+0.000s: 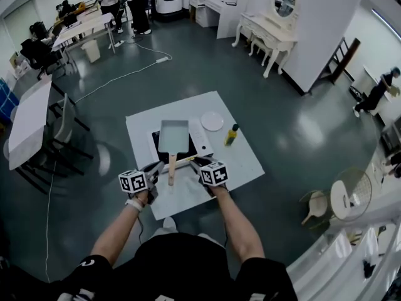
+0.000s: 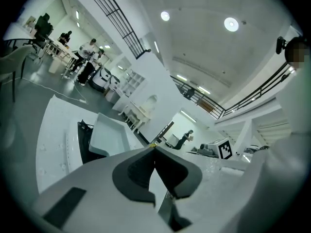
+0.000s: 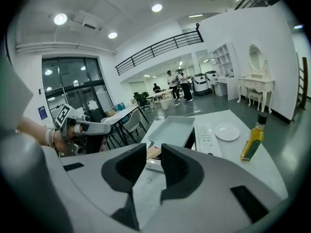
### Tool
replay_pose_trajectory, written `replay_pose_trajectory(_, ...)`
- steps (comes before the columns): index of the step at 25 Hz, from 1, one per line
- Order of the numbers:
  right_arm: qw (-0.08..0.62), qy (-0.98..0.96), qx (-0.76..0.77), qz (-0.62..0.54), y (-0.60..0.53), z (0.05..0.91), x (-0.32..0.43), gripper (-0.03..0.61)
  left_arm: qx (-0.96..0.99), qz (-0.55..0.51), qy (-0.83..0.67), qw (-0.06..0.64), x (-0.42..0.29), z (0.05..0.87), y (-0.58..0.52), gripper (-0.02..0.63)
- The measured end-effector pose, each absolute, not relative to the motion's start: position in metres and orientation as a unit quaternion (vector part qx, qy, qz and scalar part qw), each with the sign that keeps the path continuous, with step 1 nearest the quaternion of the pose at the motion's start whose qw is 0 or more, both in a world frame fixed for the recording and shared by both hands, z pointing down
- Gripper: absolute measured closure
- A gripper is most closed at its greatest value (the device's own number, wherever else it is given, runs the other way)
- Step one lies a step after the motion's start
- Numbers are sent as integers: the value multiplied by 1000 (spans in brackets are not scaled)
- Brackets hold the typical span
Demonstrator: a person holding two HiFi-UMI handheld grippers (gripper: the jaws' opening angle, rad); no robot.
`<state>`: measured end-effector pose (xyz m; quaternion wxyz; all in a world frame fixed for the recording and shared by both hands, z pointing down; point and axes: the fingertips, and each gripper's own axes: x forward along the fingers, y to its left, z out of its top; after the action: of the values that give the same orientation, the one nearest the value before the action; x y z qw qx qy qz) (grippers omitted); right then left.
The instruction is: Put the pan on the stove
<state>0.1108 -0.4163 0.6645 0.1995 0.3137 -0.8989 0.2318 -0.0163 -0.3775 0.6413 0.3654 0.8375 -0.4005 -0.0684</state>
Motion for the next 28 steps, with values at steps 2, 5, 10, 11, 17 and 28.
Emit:
replay_pose_trajectory(2,196,-901,321,216,-417,657,122,528,840,-70,-406,353,-7,637,-374,615)
replay_pose_trajectory(5,195,-902,330,199,-415,651,142,565,845,-63,-411,337,13,632,-367,615)
replay_pose_trajectory(10,192,-906,327,189,-400,650,156,580,840,-39,-434,322,25,636,-349,615)
replay_pose_trajectory(11,191,-907,326,186,-397,651,158,581,839,-38,-438,322,26,637,-346,615)
replay_pose_trajectory(17,186,-912,334,148,-383,636,165,581,829,-31,-462,315,29,638,-321,615)
replay_pose_trajectory(28,186,-923,318,115,-350,618,160,581,815,-34,-495,298,21,629,-279,615)
